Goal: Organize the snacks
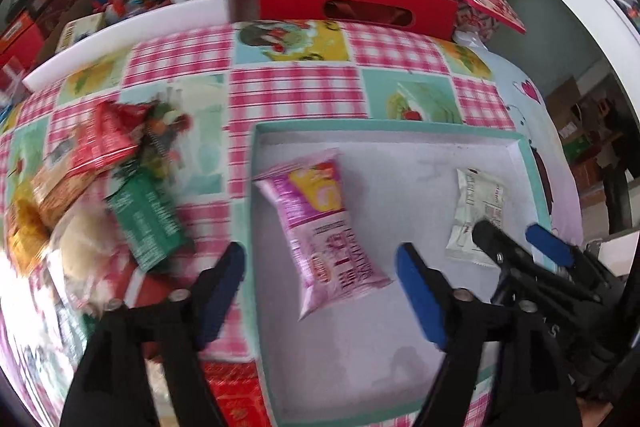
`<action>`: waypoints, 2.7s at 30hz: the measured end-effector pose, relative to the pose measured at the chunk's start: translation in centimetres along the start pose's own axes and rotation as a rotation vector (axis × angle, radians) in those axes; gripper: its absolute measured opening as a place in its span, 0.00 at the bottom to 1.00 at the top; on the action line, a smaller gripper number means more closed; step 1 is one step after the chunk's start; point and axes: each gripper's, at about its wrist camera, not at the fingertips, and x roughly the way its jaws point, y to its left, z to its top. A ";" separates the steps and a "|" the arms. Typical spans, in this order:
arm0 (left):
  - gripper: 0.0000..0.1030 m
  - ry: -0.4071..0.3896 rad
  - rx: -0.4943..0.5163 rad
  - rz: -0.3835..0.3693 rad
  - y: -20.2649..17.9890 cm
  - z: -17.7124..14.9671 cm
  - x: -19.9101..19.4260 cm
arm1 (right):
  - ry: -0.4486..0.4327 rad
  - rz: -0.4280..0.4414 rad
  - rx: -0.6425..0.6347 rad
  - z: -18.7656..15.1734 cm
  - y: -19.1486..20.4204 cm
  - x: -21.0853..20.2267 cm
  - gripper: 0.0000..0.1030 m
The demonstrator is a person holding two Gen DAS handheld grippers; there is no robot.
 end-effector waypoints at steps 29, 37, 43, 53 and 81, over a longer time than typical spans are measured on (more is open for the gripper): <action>0.98 -0.069 -0.250 0.169 18.5 -9.3 -13.0 | 0.018 0.122 -0.174 -10.2 14.2 -9.3 1.00; 0.98 0.014 -0.344 0.173 23.6 -12.7 -12.2 | 0.081 0.153 -0.191 -12.6 17.7 -9.1 0.98; 0.98 0.086 -0.377 0.141 24.5 -15.1 -9.1 | 0.171 0.136 -0.215 -15.2 19.4 -6.4 0.83; 0.98 0.182 -0.364 0.087 23.3 -16.6 -4.4 | 0.231 0.079 -0.219 -16.4 19.7 -2.3 0.73; 0.41 0.190 -0.188 0.166 16.6 -12.9 1.2 | 0.217 0.011 -0.247 -16.1 20.0 0.7 0.46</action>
